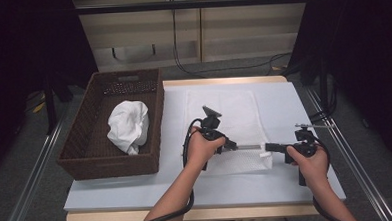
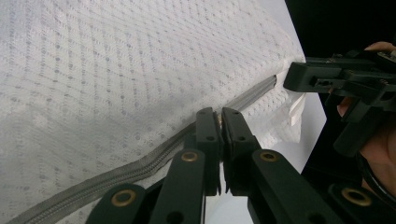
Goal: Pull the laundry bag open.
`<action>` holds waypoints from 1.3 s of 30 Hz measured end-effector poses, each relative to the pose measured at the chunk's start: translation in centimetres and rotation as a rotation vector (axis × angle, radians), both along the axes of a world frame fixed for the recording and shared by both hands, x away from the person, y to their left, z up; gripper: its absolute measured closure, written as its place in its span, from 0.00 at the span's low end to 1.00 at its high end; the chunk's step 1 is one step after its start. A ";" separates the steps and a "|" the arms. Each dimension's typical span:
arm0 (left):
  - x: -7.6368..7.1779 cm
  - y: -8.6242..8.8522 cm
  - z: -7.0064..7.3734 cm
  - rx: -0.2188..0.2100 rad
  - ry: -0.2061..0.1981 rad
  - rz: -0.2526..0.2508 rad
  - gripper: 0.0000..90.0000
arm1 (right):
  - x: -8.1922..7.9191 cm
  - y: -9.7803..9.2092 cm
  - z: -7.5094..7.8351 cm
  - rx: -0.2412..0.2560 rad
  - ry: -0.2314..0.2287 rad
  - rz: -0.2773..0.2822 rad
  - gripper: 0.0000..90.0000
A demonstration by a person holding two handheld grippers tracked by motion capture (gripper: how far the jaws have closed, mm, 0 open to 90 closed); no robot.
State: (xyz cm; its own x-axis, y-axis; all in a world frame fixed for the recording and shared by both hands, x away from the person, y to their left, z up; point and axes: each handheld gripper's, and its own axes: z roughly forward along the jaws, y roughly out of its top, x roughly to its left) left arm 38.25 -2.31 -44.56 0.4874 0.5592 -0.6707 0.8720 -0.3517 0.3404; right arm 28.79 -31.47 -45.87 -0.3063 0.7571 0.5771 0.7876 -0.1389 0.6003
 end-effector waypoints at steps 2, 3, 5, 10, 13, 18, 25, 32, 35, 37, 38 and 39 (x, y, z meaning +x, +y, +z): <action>0.1 0.1 0.1 0.043 -0.034 0.008 0.97 | 0.0 0.0 0.0 -0.011 0.001 -0.006 0.96; 0.1 0.2 0.1 0.019 -0.011 0.030 0.97 | 0.0 -0.1 0.0 -0.013 0.002 -0.009 0.96; 0.2 0.5 0.0 0.005 -0.001 0.013 0.97 | 0.0 -0.3 0.0 -0.002 -0.001 -0.009 0.96; 0.1 0.5 0.0 0.012 -0.002 0.020 0.97 | 0.0 -0.1 0.1 -0.008 -0.004 -0.005 0.96; 0.2 0.9 0.0 0.028 -0.008 0.016 0.97 | 0.0 -0.2 0.1 -0.021 -0.003 -0.011 0.96; 0.1 1.0 0.1 0.020 -0.004 0.027 0.97 | 0.0 -0.4 0.0 -0.012 0.001 -0.012 0.96; 0.2 1.1 0.2 0.010 0.003 0.029 0.97 | -0.1 -0.4 0.1 -0.008 -0.001 -0.010 0.96; 0.3 1.6 0.1 0.026 -0.001 0.041 0.97 | -0.1 -0.6 0.1 -0.016 -0.007 -0.016 0.96; 0.3 1.8 0.1 0.014 0.008 0.036 0.97 | -0.1 -0.6 0.1 -0.015 -0.007 -0.015 0.96; 0.3 1.8 0.2 0.039 -0.009 0.032 0.97 | -0.1 -0.5 0.2 -0.014 -0.004 -0.014 0.96; 0.3 1.9 0.2 0.040 -0.008 0.033 0.97 | -0.1 -0.4 0.2 -0.019 -0.005 -0.013 0.96; 0.3 1.9 0.1 0.033 -0.003 0.042 0.97 | -0.1 -0.4 0.2 -0.025 -0.003 -0.017 0.96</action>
State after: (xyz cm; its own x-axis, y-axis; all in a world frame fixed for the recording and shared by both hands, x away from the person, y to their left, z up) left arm 38.55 -0.37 -44.42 0.4647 0.6009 -0.6504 0.8854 -0.3257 0.3317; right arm 28.66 -31.92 -45.69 -0.2953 0.7761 0.5572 0.7833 -0.1372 0.6063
